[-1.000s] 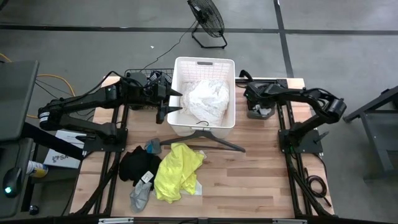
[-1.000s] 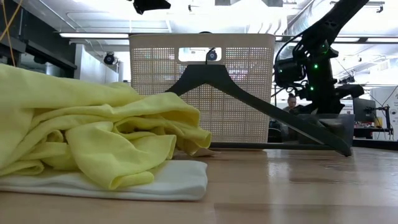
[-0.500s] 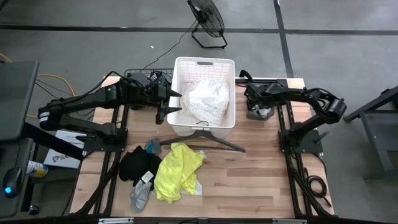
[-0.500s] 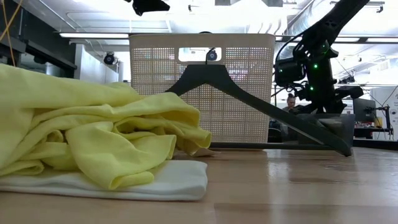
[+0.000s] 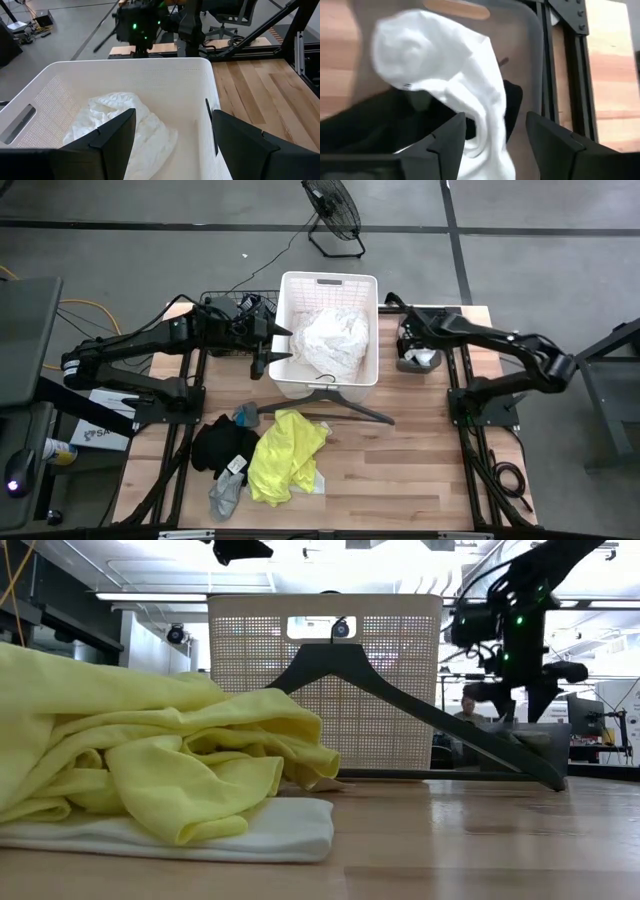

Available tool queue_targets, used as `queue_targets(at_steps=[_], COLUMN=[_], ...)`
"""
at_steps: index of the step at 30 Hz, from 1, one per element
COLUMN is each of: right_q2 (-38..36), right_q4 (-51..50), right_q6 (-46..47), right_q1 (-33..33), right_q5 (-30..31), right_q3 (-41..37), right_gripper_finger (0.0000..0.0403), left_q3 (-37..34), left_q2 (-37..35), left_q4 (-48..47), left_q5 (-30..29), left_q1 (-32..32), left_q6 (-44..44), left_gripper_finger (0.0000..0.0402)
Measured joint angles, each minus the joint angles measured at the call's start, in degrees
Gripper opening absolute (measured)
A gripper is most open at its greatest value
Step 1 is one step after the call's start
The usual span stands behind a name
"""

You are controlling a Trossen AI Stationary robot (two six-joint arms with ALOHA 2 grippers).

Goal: Pick & Place Cloths
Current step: Put the white sock into the black bin

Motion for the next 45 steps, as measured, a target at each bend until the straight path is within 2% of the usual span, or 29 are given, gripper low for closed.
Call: queue_targets(at_steps=[7, 11, 16, 22, 28, 35, 40, 45], right_q2=[-6.7, -8.5, -8.5, -8.5, -6.3, 1.4, 5.1, 5.5], right_q4=[3.5, 8.3, 16.8, 22.4, 22.3, 19.8, 15.8, 14.3], right_q6=[-2.6, -5.1, -10.1, -14.7, -14.6, -14.0, -9.3, -5.8], right_q1=[0.4, 2.6, 6.4, 10.2, 12.0, 11.9, 10.2, 8.7], right_q5=[-6.0, -8.8, -12.7, -13.7, -16.3, -16.1, -12.0, -7.3], right_q3=[0.0, 0.0, 0.0, 0.0, 0.0, 0.0, 0.0, 0.0], right_gripper_finger=[0.0200, 0.0177, 0.0116, 0.0014, 0.0003, 0.0004, 0.0004, 0.0004], left_q3=[0.0, 0.0, 0.0, 0.0, 0.0, 0.0, -0.1, -0.1], left_q2=[0.0, 0.0, 0.0, 0.0, 0.2, 0.2, 0.2, 0.2], left_q4=[0.7, 0.9, 0.6, 0.6, 0.6, 0.6, 0.2, 0.1], left_q5=[0.0, 0.0, 0.0, 0.0, 0.0, 0.0, 0.1, 0.1], left_q1=[0.0, 0.0, 0.0, 0.0, 0.0, 0.0, 0.0, 0.0], left_q6=[-0.1, -0.2, -0.2, -0.5, -0.5, -0.7, -1.3, -1.3], left_gripper_finger=[0.0259, 0.0259, 0.0259, 0.0259, 0.0259, 0.0259, 0.0259, 0.0259])
